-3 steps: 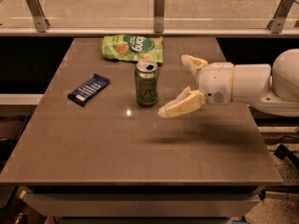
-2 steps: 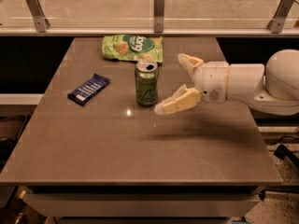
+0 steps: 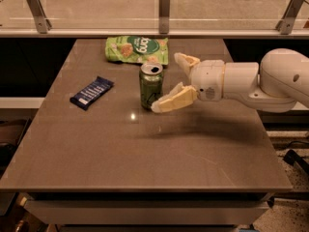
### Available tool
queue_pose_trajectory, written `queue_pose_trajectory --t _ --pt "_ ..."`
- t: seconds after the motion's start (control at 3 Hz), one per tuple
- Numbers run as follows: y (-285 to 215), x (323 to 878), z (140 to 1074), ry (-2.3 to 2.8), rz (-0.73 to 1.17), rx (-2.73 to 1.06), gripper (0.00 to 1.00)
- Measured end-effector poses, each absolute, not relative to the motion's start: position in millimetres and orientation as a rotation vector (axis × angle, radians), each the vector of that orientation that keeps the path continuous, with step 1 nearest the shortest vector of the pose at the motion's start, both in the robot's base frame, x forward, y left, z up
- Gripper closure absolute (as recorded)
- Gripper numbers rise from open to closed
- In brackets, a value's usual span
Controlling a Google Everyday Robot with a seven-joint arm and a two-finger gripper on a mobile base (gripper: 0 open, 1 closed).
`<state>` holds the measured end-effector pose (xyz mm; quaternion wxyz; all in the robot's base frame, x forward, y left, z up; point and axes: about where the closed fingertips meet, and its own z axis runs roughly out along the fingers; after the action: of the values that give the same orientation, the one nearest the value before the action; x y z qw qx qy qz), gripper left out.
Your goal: Knock green can over
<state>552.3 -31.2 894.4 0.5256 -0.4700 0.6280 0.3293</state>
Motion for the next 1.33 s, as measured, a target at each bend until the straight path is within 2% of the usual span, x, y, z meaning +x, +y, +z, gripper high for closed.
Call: queue_pose_trajectory --t 0.67,1.0,1.33 --pt "-17.0 560.8 884.8 1.48 0.845 -1.113 0.0" --pt "-14.4 560.2 885.5 1.477 0.847 -1.118 0.18" --pt "-11.9 559.6 886.2 1.475 0.849 -1.122 0.41"
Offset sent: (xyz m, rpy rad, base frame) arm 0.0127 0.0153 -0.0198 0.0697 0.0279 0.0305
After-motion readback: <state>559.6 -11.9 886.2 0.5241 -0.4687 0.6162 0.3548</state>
